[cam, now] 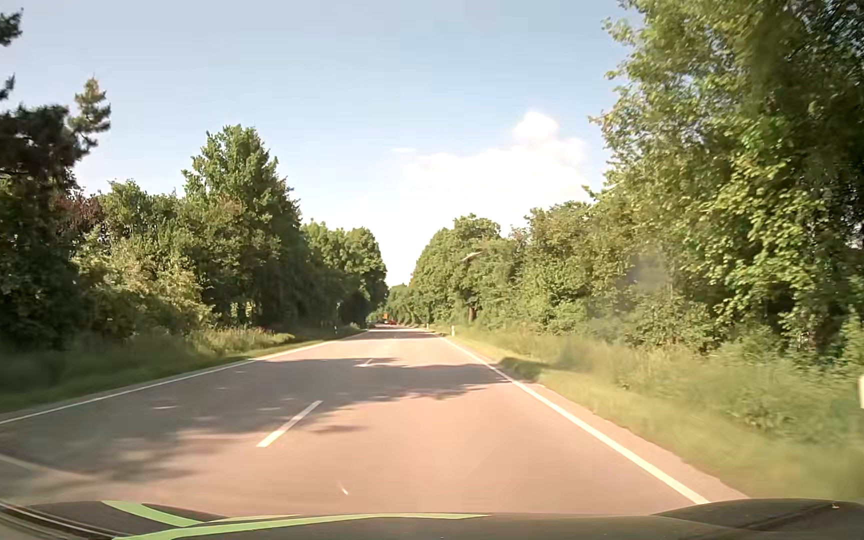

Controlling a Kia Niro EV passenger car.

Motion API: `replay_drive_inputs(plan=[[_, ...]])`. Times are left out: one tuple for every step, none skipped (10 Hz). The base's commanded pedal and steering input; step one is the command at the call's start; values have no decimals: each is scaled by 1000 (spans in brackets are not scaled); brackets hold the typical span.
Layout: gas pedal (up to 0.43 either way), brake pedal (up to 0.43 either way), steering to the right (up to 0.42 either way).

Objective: Follow the waypoints while adhering to traffic rules and regulations

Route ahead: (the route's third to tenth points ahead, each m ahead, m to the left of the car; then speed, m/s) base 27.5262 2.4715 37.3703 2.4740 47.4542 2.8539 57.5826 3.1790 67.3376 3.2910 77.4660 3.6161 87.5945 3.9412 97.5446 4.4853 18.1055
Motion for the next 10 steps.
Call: replay_drive_inputs(plan=[[98, 0, -1], [98, 0, -1], [110, 0, -1], [110, 0, -1], [110, 0, -1], [110, 0, -1], [110, 0, -1], [110, 0, -2], [110, 0, -2], [110, 0, -2]])
